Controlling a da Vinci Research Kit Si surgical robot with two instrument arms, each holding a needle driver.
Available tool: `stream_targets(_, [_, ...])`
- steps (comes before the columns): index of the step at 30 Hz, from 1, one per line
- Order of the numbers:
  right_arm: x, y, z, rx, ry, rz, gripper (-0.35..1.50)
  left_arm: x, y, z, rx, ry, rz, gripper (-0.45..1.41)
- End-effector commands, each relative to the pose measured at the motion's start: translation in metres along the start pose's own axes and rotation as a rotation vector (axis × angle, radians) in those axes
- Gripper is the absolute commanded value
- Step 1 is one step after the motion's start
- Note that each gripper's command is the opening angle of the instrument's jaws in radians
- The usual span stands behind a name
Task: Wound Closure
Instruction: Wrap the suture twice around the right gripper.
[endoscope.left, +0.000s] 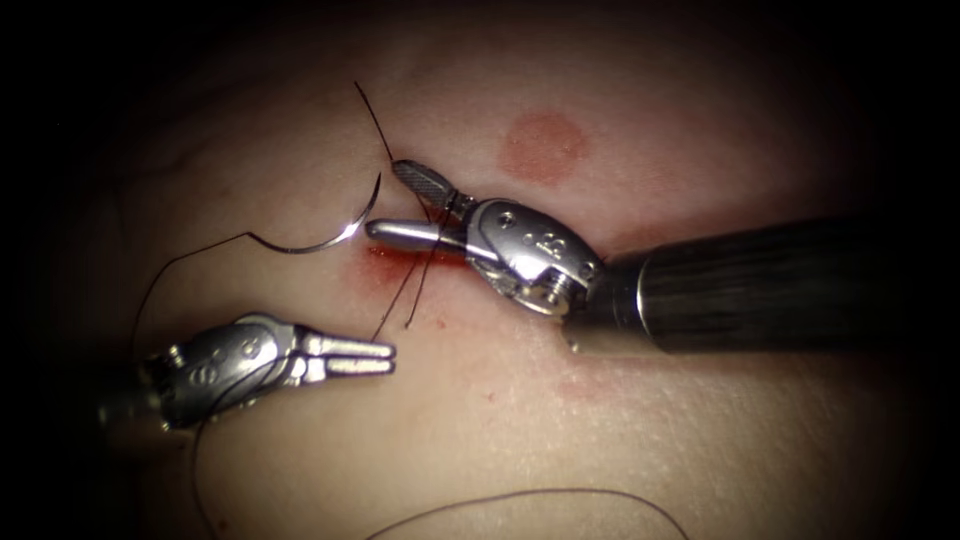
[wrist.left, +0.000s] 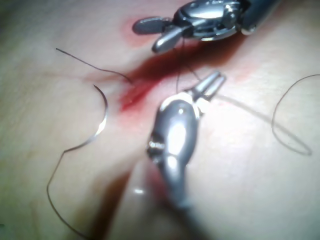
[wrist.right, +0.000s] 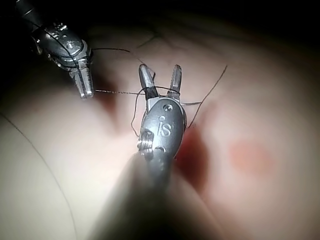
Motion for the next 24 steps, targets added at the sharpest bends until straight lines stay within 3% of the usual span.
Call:
stream_targets(1, [-0.0012, -0.0002, 0.0008, 0.004, -0.024, -0.014, 1.33, -0.0005, 0.0002, 0.0007, -0.003, -0.004, -0.004, -0.35])
stream_targets(8, [-0.0044, -0.0012, 0.0024, 0.019, -0.146, -0.076, 1.36, 0.0024, 0.0007, 0.0011, -0.009, -0.011, 0.016, -0.35])
stream_targets(12, [-0.0069, -0.0021, 0.0031, 0.045, -0.235, -0.149, 1.36, 0.0057, 0.0008, 0.0014, -0.017, -0.012, 0.037, -0.35])
stream_targets(18, [-0.0087, -0.0037, 0.0033, 0.135, -0.303, -0.191, 1.36, 0.0107, -0.0023, 0.0018, -0.033, -0.013, 0.065, -0.35])
stream_targets(24, [-0.0095, -0.0052, 0.0029, 0.220, -0.317, -0.197, 1.40, 0.0121, -0.0059, 0.0011, -0.032, -0.004, 0.063, -0.35])
